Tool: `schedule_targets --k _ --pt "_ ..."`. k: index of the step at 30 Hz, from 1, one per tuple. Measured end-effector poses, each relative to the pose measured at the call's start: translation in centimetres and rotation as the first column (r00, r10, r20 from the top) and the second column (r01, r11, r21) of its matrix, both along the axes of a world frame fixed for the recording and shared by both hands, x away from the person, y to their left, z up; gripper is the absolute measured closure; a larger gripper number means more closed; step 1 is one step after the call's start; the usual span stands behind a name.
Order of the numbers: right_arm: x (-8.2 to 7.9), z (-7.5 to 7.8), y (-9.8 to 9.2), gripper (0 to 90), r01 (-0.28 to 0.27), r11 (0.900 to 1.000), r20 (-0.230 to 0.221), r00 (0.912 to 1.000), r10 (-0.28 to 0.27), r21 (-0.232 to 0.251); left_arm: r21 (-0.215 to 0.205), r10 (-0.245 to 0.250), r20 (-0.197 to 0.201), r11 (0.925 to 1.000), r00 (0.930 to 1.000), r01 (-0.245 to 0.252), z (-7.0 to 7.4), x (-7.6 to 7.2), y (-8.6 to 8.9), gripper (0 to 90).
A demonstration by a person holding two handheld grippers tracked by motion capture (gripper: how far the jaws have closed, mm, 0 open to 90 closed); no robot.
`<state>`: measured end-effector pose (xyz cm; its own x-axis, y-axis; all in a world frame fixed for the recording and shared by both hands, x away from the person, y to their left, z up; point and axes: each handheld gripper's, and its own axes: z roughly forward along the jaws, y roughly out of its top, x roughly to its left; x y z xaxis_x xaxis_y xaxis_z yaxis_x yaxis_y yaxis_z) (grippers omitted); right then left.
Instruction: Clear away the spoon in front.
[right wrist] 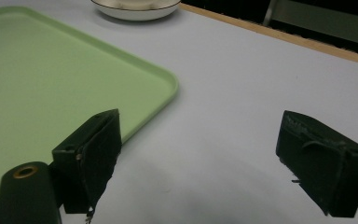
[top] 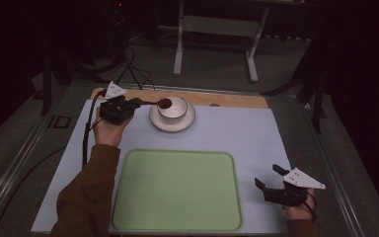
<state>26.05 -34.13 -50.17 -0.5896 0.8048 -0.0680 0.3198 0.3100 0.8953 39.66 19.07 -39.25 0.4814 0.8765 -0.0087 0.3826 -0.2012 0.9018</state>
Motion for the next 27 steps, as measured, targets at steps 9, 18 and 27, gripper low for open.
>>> schedule_targets --k 9,18,27 --pt "0.0 0.0 0.0 13.9 -0.001 1.000 -0.002 1.0000 0.001 -0.001 -0.001 -0.005 0.014 1.0000 0.9999 0.005 0.7 -1.2 0.8 83.9" --pt "0.0 0.0 0.1 13.9 -0.002 1.000 -0.001 1.0000 0.002 -0.003 -0.014 0.000 0.018 0.9999 0.9998 0.000 1.0 -2.7 1.9 83.9" --pt "0.0 0.0 0.0 13.9 -0.001 1.000 -0.001 1.0000 0.001 -0.001 -0.015 -0.010 0.016 0.9998 0.9998 0.010 1.0 -4.1 2.2 83.9"
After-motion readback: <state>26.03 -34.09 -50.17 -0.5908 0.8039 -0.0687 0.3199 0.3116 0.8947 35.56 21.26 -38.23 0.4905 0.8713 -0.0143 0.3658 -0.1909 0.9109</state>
